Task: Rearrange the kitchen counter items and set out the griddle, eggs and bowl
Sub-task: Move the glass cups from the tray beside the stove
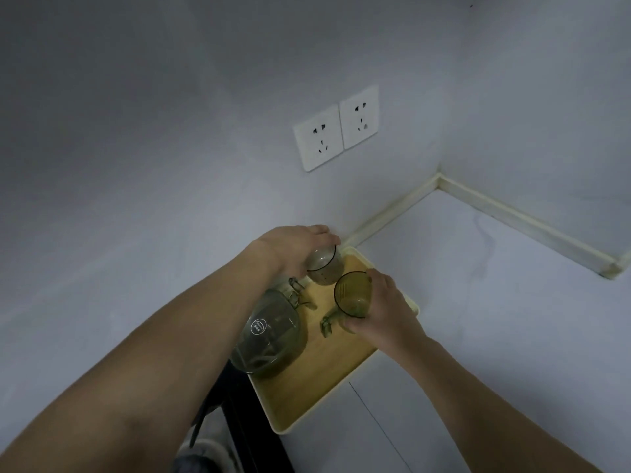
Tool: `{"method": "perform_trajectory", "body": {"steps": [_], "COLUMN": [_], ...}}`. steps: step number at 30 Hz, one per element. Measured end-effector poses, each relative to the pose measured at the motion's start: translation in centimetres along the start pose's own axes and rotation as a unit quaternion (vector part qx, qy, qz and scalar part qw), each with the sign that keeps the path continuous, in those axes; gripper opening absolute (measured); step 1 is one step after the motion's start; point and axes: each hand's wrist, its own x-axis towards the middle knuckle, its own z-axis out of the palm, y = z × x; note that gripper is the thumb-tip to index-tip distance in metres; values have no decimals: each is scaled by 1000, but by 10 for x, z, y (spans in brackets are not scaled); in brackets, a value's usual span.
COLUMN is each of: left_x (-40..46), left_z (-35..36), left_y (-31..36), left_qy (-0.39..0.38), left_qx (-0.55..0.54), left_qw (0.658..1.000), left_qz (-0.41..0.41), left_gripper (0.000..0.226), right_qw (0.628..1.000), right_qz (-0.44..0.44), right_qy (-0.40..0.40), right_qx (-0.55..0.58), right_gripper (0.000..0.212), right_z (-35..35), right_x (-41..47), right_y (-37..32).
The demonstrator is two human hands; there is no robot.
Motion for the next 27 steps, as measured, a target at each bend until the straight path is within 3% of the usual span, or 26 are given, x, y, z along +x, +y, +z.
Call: {"method": "perform_trajectory", "body": {"steps": [8, 17, 27], "left_x": [24, 19, 23], "left_z": [26, 45, 57], "left_y": [-11, -14, -19], "left_qy": [-24, -26, -53], "left_qx": [10, -23, 0], "left_qw": [999, 997, 998], "left_qz": [27, 66, 35], "left_gripper": [99, 87, 101], "right_qw": [1000, 1000, 1000], "right_qz": [4, 5, -7], "right_qy": [4, 11, 19], "right_qx": [6, 0, -19], "right_gripper": [101, 101, 97], "right_z": [15, 20, 36], "right_x": [7, 12, 16], "right_y": [8, 11, 4]}}
